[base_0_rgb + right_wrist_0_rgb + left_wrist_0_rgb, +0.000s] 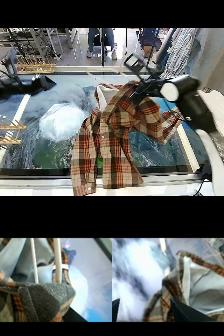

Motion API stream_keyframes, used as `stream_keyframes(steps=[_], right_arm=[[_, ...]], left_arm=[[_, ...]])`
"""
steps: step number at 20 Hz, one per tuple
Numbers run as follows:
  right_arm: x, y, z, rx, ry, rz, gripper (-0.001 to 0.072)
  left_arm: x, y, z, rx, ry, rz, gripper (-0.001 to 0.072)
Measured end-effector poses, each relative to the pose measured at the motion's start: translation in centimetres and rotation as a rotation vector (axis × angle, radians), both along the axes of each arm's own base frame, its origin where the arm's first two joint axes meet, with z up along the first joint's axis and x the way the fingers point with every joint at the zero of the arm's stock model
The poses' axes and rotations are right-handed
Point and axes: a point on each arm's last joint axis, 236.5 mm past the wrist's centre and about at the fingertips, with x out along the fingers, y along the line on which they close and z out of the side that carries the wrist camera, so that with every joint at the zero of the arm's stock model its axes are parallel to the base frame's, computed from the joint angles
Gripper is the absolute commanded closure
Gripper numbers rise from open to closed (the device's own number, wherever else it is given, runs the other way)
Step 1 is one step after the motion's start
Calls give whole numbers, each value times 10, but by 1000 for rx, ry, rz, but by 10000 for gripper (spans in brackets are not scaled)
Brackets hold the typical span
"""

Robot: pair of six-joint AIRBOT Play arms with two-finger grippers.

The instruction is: Fold the clothes and pants, and hang the long-sleeved shirts on hangers.

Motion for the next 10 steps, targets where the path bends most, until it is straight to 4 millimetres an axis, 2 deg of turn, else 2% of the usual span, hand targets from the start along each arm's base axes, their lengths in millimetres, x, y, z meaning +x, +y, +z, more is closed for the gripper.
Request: stream_keyframes(steps=[3, 5, 7, 10], right_arm=[[-21, -5, 41, 74, -65, -18, 661], [-37, -3, 63, 136, -91, -7, 661], [-50, 0, 79, 187, -108, 7, 661], [-63, 3, 85, 219, -91, 19, 661]], left_arm=[[3, -61, -46, -226, 103, -133, -11], [6, -107, -63, -392, 132, -222, -12], [9, -147, -62, -555, 122, -298, -12], [17, -189, -44, -705, 61, -371, -10]])
